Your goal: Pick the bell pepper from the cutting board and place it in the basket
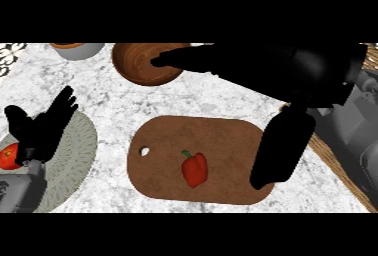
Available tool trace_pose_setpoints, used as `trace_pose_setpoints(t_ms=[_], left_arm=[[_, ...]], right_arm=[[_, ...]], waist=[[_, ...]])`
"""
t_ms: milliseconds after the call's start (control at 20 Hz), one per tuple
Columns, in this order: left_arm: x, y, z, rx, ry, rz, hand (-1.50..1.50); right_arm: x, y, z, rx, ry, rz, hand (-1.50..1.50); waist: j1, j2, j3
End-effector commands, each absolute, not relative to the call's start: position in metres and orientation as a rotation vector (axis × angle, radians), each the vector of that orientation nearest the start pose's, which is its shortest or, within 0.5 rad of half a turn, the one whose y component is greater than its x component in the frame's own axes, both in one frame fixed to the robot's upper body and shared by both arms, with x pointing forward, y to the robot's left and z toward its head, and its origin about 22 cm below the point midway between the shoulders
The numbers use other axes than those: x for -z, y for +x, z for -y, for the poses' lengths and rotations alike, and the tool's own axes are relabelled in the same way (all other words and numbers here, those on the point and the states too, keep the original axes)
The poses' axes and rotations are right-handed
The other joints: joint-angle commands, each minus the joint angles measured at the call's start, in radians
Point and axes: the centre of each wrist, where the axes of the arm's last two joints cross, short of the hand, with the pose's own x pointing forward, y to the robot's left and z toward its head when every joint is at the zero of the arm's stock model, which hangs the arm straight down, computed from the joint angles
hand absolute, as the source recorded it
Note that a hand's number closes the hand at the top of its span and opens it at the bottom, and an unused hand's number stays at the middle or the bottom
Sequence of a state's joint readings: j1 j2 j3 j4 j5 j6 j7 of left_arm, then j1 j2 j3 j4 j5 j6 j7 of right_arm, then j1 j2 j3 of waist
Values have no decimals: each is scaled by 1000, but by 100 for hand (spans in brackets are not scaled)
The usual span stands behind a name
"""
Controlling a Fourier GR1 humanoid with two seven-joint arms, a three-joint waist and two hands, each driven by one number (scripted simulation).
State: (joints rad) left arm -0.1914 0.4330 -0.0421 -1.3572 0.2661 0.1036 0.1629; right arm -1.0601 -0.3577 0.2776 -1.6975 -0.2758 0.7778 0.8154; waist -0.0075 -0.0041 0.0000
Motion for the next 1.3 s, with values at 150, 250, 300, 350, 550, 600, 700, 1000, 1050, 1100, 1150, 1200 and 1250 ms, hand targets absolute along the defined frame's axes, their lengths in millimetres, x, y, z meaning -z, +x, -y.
trace_pose_setpoints(t_ms=[150,250,300,350,550,600,700,1000,1050,1100,1150,1200,1250], left_arm=[[-32,295,-321,58,193,1385,0],[-31,297,-331,64,187,1385,0],[-24,302,-316,91,176,1385,0],[-49,303,-332,77,187,1407,0],[-33,291,-321,72,169,1392,0],[-45,292,-315,80,174,1379,0],[-38,285,-316,82,198,1396,0],[-46,292,-317,74,198,1389,0],[-44,287,-322,95,196,1370,0],[-49,300,-325,98,181,1374,0],[-54,285,-303,72,192,1385,0],[-40,286,-322,69,216,1354,0],[-41,280,-306,85,185,1395,0]], right_arm=[[-262,279,148,-1600,-22,1525,-150],[-263,275,146,-1589,-33,1527,-150],[-242,278,117,-1591,-37,1551,-150],[-219,272,124,-1580,-25,1539,-150],[-193,275,124,-1526,-34,1608,-150],[-178,288,122,-1532,-45,1602,-150],[-152,276,98,-1508,-24,1622,-150],[-107,281,85,-1483,36,1600,-150],[-112,291,68,-1485,-14,1589,-150],[-101,279,78,-1507,1,1568,-150],[-121,297,78,-1514,-33,1535,-150],[-106,297,83,-1531,-29,1510,-150],[-100,295,79,-1545,-32,1490,-150]], waist=[[1,4,0],[3,3,0],[8,7,0],[11,7,1],[13,6,0],[20,7,1],[23,6,1],[14,5,0],[17,5,0],[9,5,0],[15,3,0],[13,4,0],[14,4,0]])
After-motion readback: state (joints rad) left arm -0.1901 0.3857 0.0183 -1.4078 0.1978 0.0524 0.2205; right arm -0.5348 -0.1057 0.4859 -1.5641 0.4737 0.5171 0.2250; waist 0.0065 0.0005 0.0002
